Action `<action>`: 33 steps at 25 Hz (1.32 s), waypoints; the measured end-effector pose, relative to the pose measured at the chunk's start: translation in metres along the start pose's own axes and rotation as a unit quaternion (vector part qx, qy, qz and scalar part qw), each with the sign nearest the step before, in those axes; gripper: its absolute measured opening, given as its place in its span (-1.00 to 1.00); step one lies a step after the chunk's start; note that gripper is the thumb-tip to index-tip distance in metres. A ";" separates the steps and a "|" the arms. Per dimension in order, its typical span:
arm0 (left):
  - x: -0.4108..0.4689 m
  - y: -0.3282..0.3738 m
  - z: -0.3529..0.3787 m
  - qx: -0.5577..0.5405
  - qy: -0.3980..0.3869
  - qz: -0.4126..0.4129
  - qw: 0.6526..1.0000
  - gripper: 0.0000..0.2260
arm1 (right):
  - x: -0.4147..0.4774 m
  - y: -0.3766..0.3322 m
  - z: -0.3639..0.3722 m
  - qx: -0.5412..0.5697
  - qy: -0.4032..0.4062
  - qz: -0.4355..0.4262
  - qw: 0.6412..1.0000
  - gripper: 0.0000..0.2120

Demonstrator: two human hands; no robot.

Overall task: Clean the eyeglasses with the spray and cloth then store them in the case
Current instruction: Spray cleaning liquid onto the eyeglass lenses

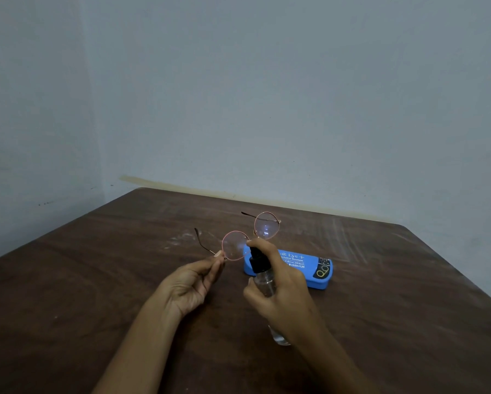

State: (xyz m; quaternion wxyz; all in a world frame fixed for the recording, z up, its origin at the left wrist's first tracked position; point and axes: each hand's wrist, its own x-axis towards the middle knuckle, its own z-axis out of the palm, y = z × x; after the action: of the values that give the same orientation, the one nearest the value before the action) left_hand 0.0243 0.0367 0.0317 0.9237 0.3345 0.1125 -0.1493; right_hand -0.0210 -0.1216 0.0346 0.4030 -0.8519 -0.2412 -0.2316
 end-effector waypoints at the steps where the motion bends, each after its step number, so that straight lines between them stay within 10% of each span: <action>1: 0.000 0.000 -0.001 0.000 0.001 -0.001 1.000 -0.84 | 0.000 0.000 0.000 0.006 0.001 0.003 1.000 -0.43; 33: 0.000 -0.004 -0.001 0.057 0.010 0.011 0.998 -0.67 | 0.005 0.019 -0.030 -0.018 0.109 0.048 0.993 -0.45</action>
State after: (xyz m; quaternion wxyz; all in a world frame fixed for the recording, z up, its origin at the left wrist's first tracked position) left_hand 0.0233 0.0348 0.0285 0.9035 0.3892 0.1098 -0.1420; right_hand -0.0124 -0.1547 0.0436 0.4220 -0.8395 -0.1503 -0.3075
